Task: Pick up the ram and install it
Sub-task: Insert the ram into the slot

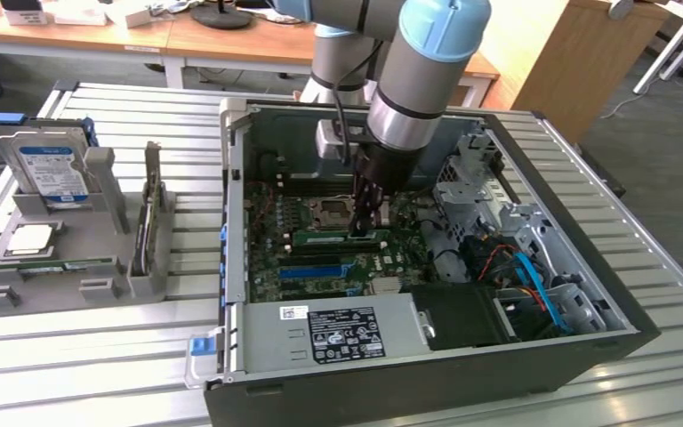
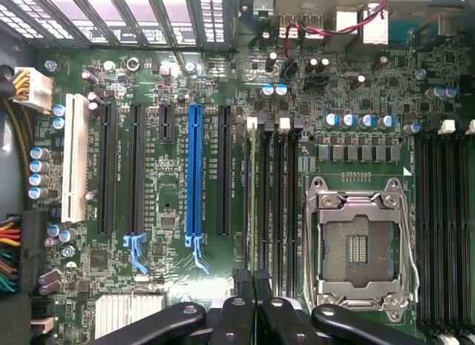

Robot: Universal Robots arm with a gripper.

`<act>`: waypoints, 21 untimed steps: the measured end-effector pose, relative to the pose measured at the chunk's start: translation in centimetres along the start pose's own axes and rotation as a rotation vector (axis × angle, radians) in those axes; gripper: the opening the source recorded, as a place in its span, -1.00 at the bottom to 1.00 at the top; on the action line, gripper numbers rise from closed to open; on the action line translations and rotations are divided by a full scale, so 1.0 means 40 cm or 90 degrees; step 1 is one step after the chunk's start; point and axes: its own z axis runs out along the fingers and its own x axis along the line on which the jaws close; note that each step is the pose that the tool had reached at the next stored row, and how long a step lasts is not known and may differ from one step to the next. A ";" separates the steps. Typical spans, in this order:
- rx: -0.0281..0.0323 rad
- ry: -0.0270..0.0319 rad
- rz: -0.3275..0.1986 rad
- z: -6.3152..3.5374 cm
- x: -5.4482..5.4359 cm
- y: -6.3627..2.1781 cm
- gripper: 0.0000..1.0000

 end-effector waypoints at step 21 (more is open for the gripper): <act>-0.0082 -0.0003 0.001 0.000 -0.001 -0.010 -0.76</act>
